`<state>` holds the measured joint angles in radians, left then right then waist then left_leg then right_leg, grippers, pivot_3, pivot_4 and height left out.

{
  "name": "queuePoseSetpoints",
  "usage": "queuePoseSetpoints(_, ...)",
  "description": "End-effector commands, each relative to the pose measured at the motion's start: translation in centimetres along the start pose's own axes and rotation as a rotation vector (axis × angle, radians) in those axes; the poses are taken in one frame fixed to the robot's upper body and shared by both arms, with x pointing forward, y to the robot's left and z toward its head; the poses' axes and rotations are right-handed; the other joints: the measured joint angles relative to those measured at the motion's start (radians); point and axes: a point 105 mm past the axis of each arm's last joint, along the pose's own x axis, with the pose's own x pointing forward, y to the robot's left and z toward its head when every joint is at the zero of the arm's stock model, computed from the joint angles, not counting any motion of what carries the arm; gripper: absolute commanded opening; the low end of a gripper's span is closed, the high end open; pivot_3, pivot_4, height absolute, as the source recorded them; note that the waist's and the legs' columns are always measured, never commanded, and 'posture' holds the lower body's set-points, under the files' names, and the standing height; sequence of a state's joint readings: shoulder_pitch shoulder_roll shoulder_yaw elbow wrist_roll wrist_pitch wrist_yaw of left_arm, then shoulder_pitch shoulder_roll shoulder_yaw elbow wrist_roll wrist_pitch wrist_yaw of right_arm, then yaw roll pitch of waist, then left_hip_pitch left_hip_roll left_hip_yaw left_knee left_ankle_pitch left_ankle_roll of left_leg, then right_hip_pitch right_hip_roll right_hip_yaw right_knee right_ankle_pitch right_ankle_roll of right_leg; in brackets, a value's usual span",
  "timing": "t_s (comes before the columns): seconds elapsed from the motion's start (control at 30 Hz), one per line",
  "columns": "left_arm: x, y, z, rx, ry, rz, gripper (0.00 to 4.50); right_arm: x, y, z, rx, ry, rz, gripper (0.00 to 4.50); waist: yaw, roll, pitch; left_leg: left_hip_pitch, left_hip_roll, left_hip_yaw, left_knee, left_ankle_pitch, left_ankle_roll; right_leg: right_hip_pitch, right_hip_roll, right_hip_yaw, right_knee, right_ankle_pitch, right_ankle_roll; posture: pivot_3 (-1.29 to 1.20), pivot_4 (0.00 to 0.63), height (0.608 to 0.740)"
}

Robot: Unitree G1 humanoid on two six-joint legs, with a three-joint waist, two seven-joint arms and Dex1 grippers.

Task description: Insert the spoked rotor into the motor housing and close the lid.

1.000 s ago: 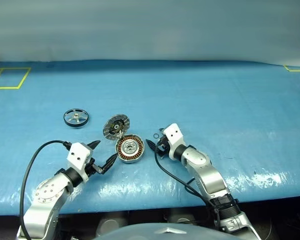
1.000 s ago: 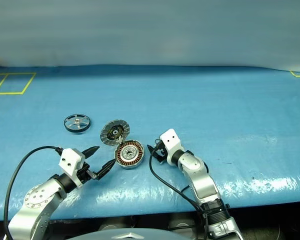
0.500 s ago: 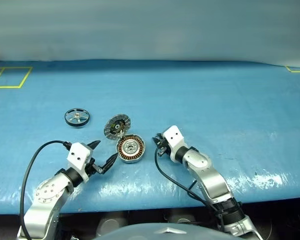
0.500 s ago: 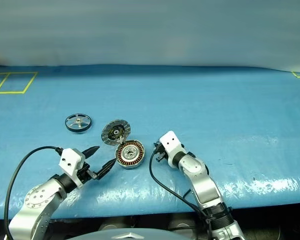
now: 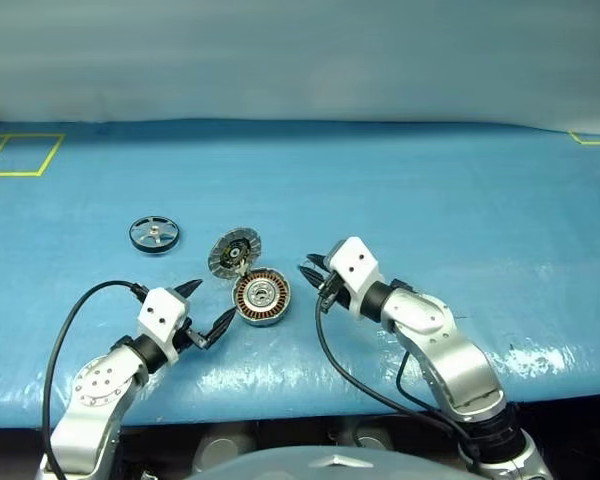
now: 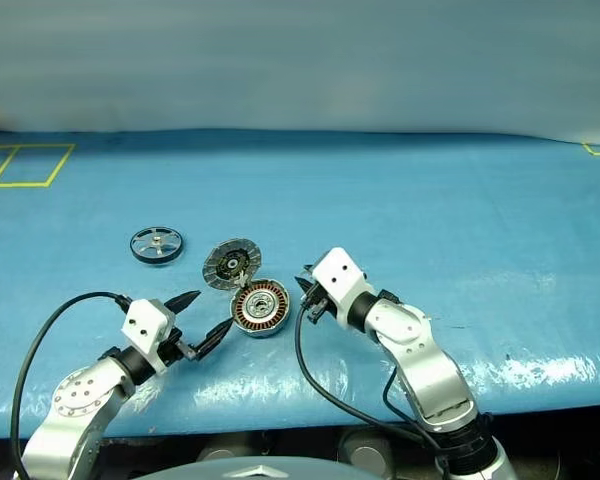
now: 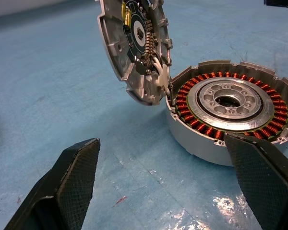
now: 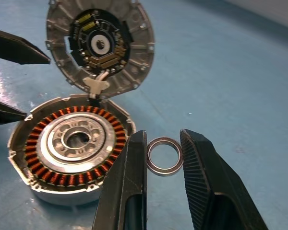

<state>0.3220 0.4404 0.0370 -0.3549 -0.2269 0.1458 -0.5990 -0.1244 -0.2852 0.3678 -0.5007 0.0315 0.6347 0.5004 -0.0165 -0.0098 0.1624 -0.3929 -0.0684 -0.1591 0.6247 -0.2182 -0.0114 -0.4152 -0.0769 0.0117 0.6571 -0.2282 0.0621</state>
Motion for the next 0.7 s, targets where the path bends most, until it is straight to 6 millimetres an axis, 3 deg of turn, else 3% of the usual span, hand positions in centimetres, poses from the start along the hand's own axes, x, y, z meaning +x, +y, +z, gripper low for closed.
queuePoseSetpoints(0.03, 0.0, -0.3, 0.6, -0.006, -0.033, -0.026, 4.5, 1.3, 1.3, 1.0, -0.017, -0.047, 0.027, 0.67, 0.0, 0.0, 0.0, 0.0, 0.0, 0.0, 0.0, 0.0, 0.0, 0.0, 0.0, 0.0, 0.0, 0.0, 0.0, 0.0, 0.15, 0.74)
queuePoseSetpoints(0.2, -0.4, -0.7, 0.0, -0.062, 0.002, -0.053, 4.5, 2.7, 3.1, 0.7, 0.029, -0.059, 0.075, 0.67, -0.001, 0.0, 0.0, 0.0, 0.0, 0.0, 0.0, 0.0, 0.0, 0.0, 0.0, 0.0, 0.0, 0.0, 0.0, 0.0, 0.15, 0.74)
queuePoseSetpoints(0.7, -0.6, -1.1, -0.3, -0.097, 0.027, -0.084, 4.5, 4.2, 4.4, -0.5, 0.049, -0.031, 0.139, 0.67, -0.005, 0.0, 0.0, 0.0, 0.0, 0.0, 0.0, 0.0, 0.0, 0.0, 0.0, 0.0, 0.001, 0.0, 0.0, 0.0, 0.15, 0.74)
